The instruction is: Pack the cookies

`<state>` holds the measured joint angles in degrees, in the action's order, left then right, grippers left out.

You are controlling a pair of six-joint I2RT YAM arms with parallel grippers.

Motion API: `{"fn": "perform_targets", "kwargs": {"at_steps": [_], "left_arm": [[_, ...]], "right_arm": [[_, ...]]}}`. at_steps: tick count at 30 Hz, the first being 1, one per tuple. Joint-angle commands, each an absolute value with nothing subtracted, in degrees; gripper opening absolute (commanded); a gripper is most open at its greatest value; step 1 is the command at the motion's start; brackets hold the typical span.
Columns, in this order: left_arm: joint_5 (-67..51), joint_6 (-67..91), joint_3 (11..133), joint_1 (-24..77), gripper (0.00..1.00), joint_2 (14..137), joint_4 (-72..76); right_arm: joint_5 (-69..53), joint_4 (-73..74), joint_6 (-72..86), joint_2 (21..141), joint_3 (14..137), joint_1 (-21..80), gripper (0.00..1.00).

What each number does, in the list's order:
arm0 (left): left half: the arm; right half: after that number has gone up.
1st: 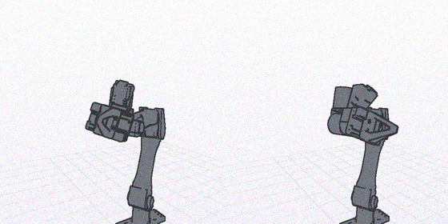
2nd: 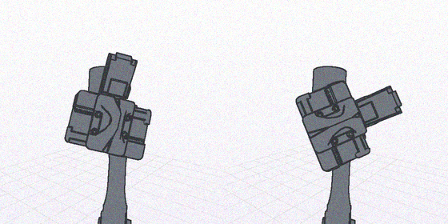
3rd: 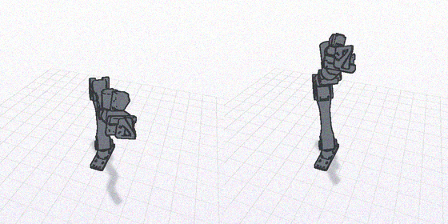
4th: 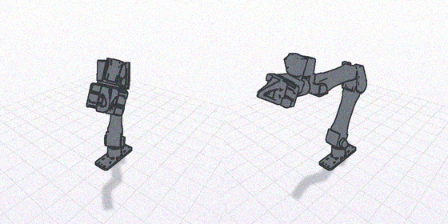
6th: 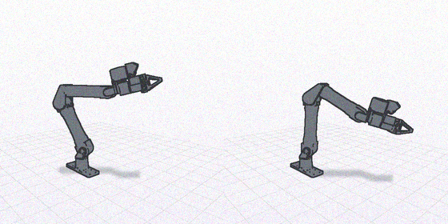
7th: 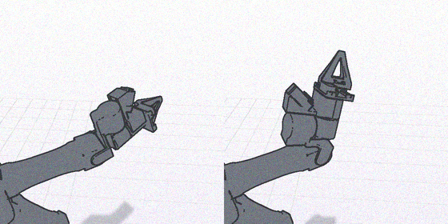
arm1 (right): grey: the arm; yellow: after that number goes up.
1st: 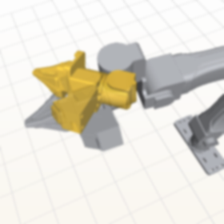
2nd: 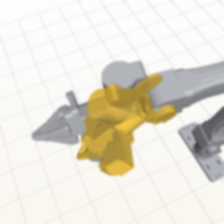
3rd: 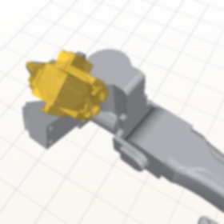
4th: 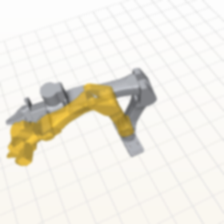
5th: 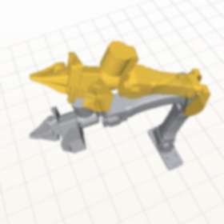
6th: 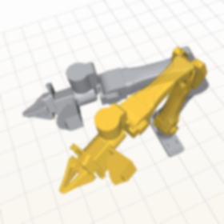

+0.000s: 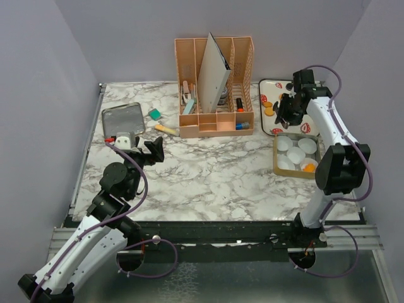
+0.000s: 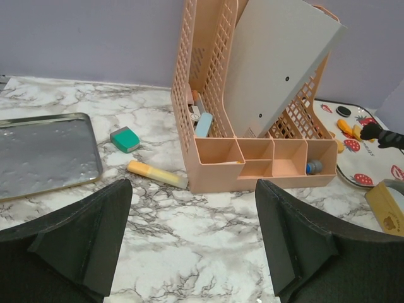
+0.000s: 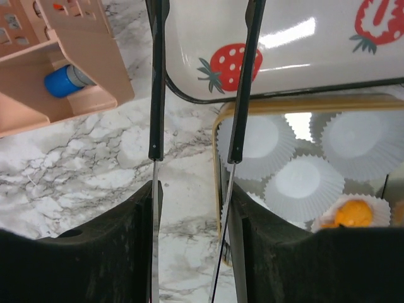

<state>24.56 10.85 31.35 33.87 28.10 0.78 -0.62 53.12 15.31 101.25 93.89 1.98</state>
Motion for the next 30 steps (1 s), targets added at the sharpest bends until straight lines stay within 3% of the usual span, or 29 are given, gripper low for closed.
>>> {"fn": "perform_targets", "kwargs": {"at_steps": [1, 17, 30], "left_arm": [[22.59, 10.63, 30.85, 33.83, 0.85, 28.44, 1.54], [23.28, 10.46, 30.59, 33.75, 0.85, 28.53, 1.67], [23.38, 10.37, 30.50, 33.75, 0.85, 28.33, 1.84]], "right_arm": [[0.85, 52.10, 13.31, 106.87, 99.12, 3.19, 0.47], [6.46, 56.72, 11.74, 122.20, 112.80, 5.50, 0.51], [8.22, 59.48, 10.84, 126.70, 116.72, 7.90, 0.51]]}}
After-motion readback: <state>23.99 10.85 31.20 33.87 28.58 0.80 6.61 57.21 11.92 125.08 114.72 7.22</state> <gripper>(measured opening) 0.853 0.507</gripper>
